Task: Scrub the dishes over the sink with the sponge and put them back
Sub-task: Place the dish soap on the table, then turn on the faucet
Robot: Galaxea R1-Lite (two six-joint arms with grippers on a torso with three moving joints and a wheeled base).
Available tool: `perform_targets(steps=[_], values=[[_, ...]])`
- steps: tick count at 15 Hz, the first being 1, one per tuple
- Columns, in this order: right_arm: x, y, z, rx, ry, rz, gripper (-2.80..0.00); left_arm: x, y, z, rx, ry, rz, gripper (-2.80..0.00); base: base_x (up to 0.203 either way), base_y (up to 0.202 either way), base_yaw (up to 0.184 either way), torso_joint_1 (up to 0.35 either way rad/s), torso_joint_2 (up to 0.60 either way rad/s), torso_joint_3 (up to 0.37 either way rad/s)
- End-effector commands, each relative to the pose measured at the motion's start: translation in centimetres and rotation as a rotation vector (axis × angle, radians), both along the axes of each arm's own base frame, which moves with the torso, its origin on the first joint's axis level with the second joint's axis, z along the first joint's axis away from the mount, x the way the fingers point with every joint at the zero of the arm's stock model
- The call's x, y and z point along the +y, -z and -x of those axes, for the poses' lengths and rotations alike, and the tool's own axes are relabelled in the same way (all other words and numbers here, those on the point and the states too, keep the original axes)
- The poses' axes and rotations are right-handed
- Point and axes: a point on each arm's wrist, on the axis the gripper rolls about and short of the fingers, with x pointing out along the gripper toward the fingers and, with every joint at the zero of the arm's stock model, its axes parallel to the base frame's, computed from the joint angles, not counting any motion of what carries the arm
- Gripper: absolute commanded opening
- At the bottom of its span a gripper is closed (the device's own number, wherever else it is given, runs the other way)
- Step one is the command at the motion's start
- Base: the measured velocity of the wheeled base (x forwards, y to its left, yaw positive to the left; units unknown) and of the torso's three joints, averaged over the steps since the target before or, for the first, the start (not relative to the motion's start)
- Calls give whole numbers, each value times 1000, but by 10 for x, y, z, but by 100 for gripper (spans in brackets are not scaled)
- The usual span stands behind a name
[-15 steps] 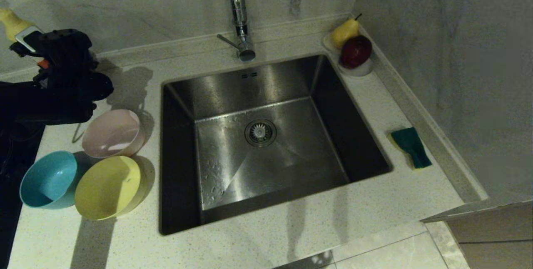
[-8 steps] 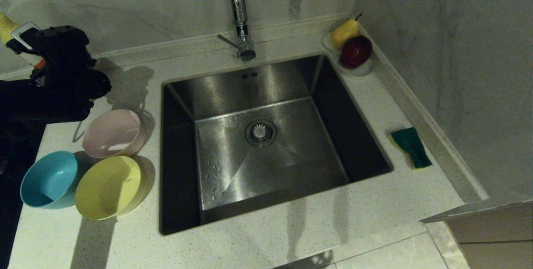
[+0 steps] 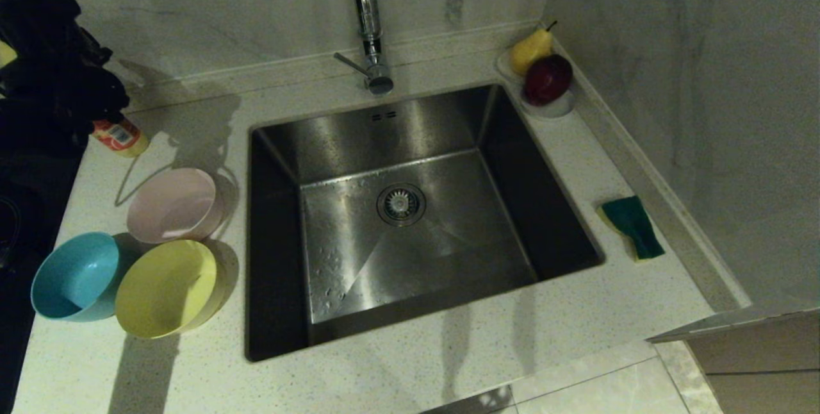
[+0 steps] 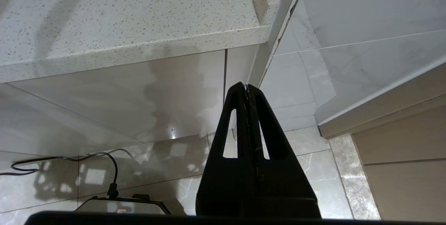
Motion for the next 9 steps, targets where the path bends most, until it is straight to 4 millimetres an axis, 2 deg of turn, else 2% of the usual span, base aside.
perform_targets(steps=[1, 3, 4, 6, 8, 9], values=[[0, 0, 0, -1, 0, 1, -280, -9, -53, 54, -106, 8, -20, 0, 0, 0, 0, 0, 0, 0], [0, 0, 0, 0, 0, 1, -280, -15, -80, 91, -121, 32, -32, 0, 0, 0, 0, 0, 0, 0], [0, 0, 0, -1, 0, 1, -280, -18, -91, 109, -120, 46, -38, -280, 0, 0, 0, 0, 0, 0], [0, 0, 0, -1, 0, 0, -280, -23, -103, 134, -116, 76, -52, -280, 0, 0, 0, 0, 0, 0], [0, 0, 0, -1, 0, -1, -280, -33, -116, 167, -95, 174, -109, -280, 0, 0, 0, 0, 0, 0], [0, 0, 0, 0, 0, 1, -280, -42, -119, 194, -52, 253, -149, -280, 0, 0, 0, 0, 0, 0]])
